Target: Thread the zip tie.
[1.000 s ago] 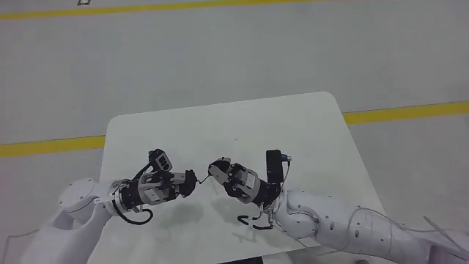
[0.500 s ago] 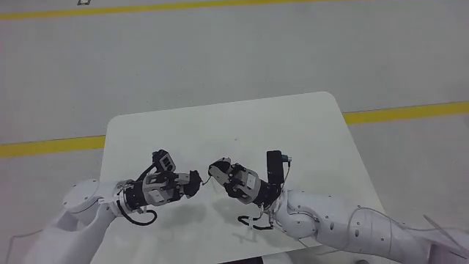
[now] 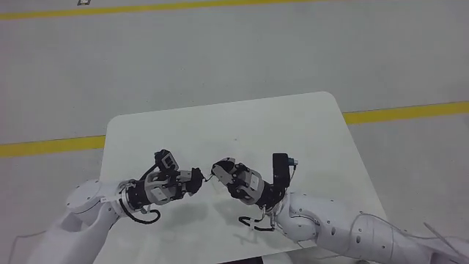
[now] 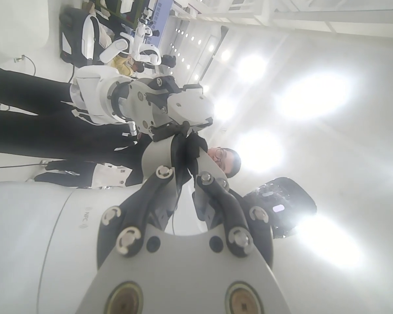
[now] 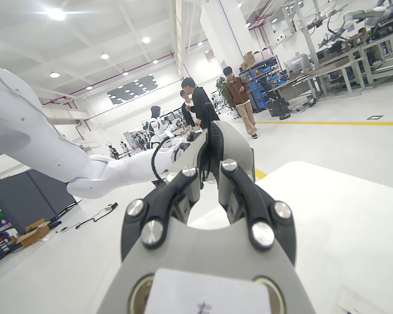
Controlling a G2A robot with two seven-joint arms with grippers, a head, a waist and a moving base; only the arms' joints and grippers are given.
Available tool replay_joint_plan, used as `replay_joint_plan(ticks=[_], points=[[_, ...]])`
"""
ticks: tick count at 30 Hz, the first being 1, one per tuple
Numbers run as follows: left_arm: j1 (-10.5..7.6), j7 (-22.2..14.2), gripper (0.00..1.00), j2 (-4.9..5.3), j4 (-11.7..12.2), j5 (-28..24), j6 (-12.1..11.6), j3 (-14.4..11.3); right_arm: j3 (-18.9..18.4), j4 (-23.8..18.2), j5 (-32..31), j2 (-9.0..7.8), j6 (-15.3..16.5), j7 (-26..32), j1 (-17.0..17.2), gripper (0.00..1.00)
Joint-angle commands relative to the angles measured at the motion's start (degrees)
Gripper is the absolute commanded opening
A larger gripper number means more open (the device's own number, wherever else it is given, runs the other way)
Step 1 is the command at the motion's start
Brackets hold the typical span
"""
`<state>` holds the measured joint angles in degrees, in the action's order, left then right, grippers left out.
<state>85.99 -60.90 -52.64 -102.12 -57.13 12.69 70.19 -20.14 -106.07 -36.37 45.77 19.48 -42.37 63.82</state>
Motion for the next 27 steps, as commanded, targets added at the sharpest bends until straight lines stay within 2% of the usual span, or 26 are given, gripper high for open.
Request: replay_joint_plan(ticks=[1,13,27], points=[[-0.44,-1.4,0.0,0.0,1.8,0.0,-0.4,-0.1,-0.6,-0.1,-0.3,0.0,0.0,-0.2,0.6,0.0],[-1.61,-3.2,0.0,-0.03,3.8,-0.4,0.6,-0.8,-1.9,-0.2,-0.5,0.46,0.0,1.5,2.2,0.0],[-1.93,-3.5,0.0,0.03,3.8,-0.9,1.2,-1.0,-2.5,0.2,-0.3,1.02,0.0,2.7,3.2,0.0]])
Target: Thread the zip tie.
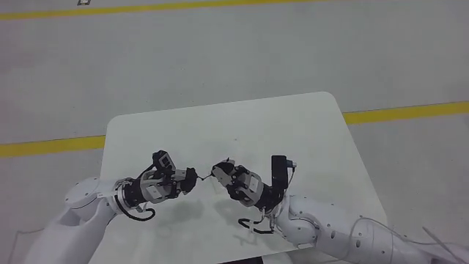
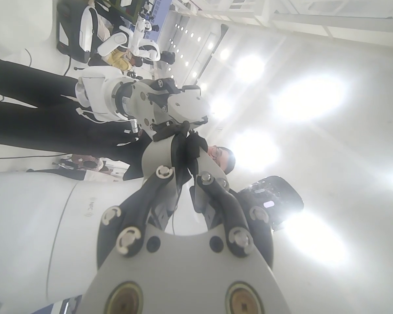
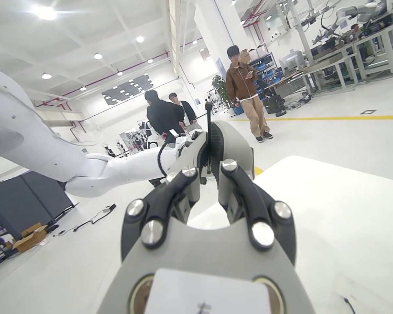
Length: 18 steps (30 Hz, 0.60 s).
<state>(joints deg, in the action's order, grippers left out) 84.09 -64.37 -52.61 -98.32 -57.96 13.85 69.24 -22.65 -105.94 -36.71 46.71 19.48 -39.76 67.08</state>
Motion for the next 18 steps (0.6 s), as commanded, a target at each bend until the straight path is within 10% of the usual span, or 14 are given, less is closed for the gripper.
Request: replay_joint_plan(ticks=[1,18], points=[[-0.06,0.0,0.0,0.0,0.0,0.0,0.0,-0.1,0.1,0.1,0.1,0.14,0.0,0.2,-0.1,0.0],[-3.7,0.8,0.0,-0.48,1.4,-1.5,1.7,-1.9,0.4,1.1,0.5,1.37,0.0,-0.2,0.0,0.0]])
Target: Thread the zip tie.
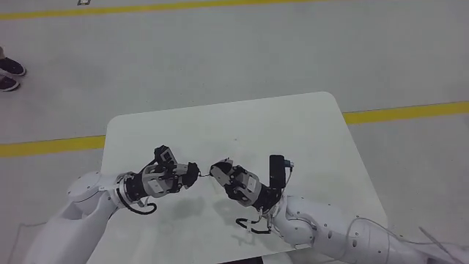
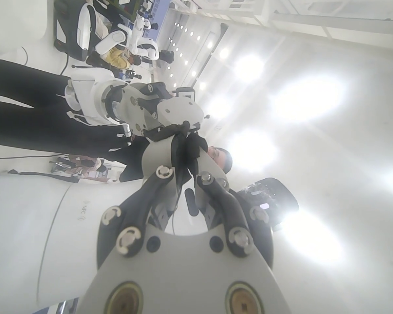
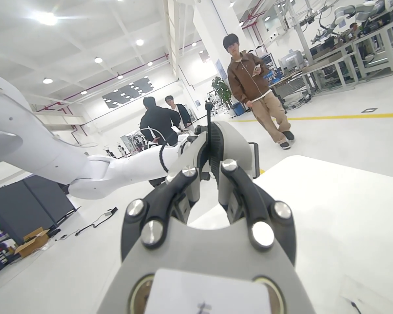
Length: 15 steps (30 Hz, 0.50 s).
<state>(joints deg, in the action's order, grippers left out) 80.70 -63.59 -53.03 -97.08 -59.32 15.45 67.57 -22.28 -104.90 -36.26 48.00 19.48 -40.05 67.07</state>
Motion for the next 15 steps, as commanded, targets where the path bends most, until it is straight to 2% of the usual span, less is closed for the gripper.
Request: replay_joint_plan(ticks=[1,8,15], points=[[-0.66,0.1,0.0,-0.12,0.4,-0.2,0.1,-0.4,0.2,0.2,0.2,0.19,0.0,0.2,0.0,0.0],[-1.91,0.1,0.0,-0.31,1.3,-0.3,0.3,-1.2,0.0,0.8,0.6,0.73,0.0,-1.0,0.0,0.0],[-2.24,0.2,0.0,-0.32,1.4,0.1,0.4,-1.5,-1.2,1.2,0.5,0.62,0.0,-2.1,0.7,0.0]])
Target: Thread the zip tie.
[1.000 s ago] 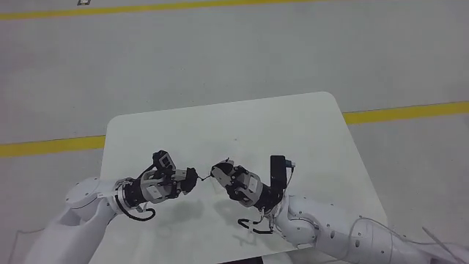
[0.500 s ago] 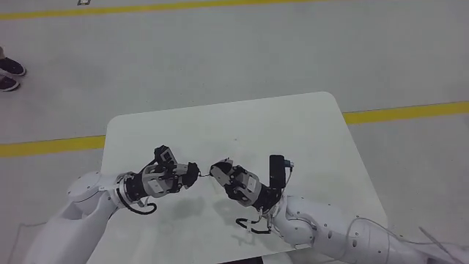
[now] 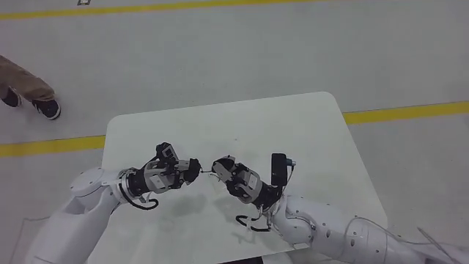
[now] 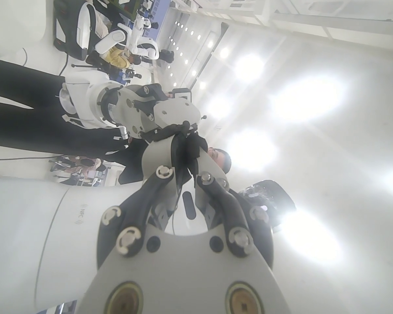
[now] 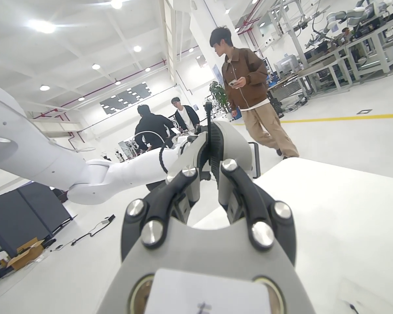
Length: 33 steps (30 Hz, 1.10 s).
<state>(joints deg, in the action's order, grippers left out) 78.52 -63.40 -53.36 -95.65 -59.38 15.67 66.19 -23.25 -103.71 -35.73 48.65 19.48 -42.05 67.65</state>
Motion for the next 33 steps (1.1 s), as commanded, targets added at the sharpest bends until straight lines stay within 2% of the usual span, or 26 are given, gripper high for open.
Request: replay_joint_plan(ticks=[1,7,12,26,33], points=[[-0.1,0.0,0.0,0.02,0.0,0.3,0.2,-0.1,-0.4,-0.1,0.0,-0.05,0.0,-0.1,0.2,0.0],[-0.65,-0.5,0.0,0.08,0.1,1.1,1.3,-0.5,-1.1,-0.2,0.3,0.03,0.0,0.5,0.8,0.0],[-2.0,0.3,0.0,0.13,-0.7,0.8,3.4,-0.3,-1.4,-0.1,0.8,0.25,0.0,1.7,1.0,0.0],[-2.1,0.3,0.0,0.15,-0.8,1.2,3.5,-0.3,-1.7,-0.1,1.4,0.5,-0.1,2.8,1.2,0.0],[-2.1,0.3,0.0,0.15,-0.8,1.2,3.5,-0.3,-4.6,-0.8,1.6,1.27,0.0,2.8,3.3,0.0]])
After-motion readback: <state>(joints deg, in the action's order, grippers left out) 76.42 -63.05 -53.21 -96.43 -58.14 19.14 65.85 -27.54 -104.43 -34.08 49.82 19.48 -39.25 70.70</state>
